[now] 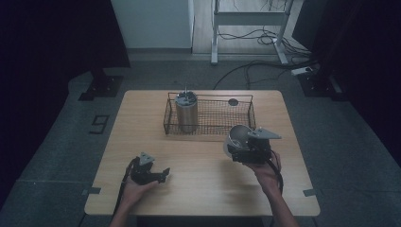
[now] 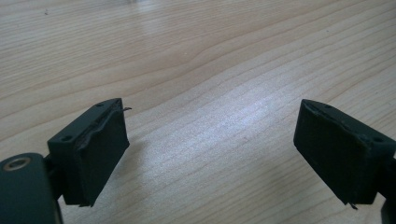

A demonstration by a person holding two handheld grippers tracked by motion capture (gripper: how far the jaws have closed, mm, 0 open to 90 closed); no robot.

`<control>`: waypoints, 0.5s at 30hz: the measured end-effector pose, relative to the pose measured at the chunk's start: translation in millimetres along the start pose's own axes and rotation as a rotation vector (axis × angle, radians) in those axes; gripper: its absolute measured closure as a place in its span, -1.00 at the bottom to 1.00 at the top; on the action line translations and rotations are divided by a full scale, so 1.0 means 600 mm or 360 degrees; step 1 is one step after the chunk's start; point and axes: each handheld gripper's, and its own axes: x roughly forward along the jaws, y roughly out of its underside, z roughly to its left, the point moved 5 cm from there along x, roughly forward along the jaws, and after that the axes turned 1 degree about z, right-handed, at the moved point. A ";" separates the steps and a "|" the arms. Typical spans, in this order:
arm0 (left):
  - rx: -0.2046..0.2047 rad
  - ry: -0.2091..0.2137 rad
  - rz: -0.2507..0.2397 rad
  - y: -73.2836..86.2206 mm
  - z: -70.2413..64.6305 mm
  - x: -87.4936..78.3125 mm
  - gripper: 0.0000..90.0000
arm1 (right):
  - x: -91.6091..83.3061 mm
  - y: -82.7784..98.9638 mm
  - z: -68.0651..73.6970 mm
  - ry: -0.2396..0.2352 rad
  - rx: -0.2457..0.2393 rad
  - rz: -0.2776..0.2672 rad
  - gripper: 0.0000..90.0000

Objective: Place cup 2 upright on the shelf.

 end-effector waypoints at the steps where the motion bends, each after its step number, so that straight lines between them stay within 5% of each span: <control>1: 0.0001 0.0000 -0.0001 0.000 0.000 0.000 -0.78 | 0.000 -0.004 -0.001 -0.0001 0.0000 -0.0002 -0.83; 15: 0.0009 -0.0003 0.0012 0.004 -0.003 0.000 -0.78 | 0.014 -0.040 -0.009 0.0039 -0.0005 -0.0004 -0.83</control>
